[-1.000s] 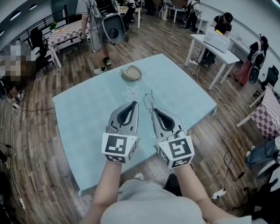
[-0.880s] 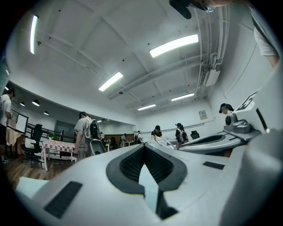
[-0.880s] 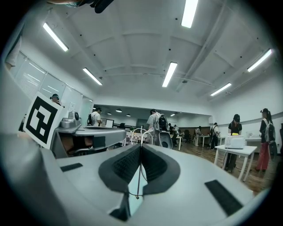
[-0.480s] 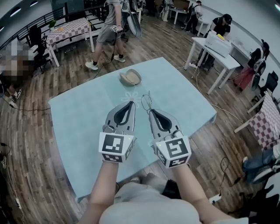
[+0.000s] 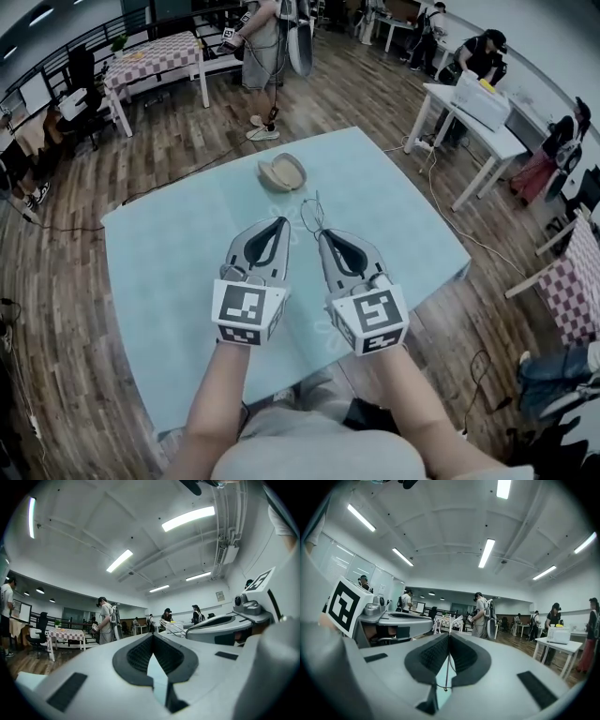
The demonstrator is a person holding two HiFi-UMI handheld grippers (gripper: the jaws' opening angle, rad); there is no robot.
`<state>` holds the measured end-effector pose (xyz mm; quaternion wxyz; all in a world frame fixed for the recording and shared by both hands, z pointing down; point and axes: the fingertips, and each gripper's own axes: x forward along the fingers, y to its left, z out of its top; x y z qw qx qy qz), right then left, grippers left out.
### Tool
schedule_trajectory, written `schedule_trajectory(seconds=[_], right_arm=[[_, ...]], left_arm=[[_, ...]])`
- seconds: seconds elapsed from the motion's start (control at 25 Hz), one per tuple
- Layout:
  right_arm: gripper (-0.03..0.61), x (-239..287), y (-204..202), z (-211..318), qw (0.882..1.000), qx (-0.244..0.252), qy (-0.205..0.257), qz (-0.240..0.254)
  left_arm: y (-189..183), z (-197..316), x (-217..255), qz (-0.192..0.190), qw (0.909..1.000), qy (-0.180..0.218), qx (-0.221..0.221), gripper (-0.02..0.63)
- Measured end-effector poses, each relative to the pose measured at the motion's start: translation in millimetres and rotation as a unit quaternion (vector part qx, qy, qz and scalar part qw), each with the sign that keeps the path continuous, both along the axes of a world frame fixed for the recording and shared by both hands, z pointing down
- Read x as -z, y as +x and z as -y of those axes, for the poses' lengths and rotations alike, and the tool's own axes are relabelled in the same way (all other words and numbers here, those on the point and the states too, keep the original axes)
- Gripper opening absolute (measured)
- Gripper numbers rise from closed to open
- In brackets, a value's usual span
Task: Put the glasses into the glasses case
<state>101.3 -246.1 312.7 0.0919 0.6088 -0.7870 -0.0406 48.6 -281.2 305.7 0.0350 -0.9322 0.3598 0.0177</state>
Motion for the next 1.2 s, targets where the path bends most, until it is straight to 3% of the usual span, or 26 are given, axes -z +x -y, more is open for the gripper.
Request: schedule_trajectory(seconds=[0.4, 1.2], right_arm=[[0.011, -8, 23, 67, 0.999, 0.039, -0.013, -0.009], [0.011, -27, 68, 202, 0.996, 0.058, -0.062, -0.015]], left_arm=[[28, 62, -9, -0.001, 0.9993, -0.018, 0.033, 0.008], [69, 194, -25, 0.025, 0.9951, -0.05, 0.081, 0.008]])
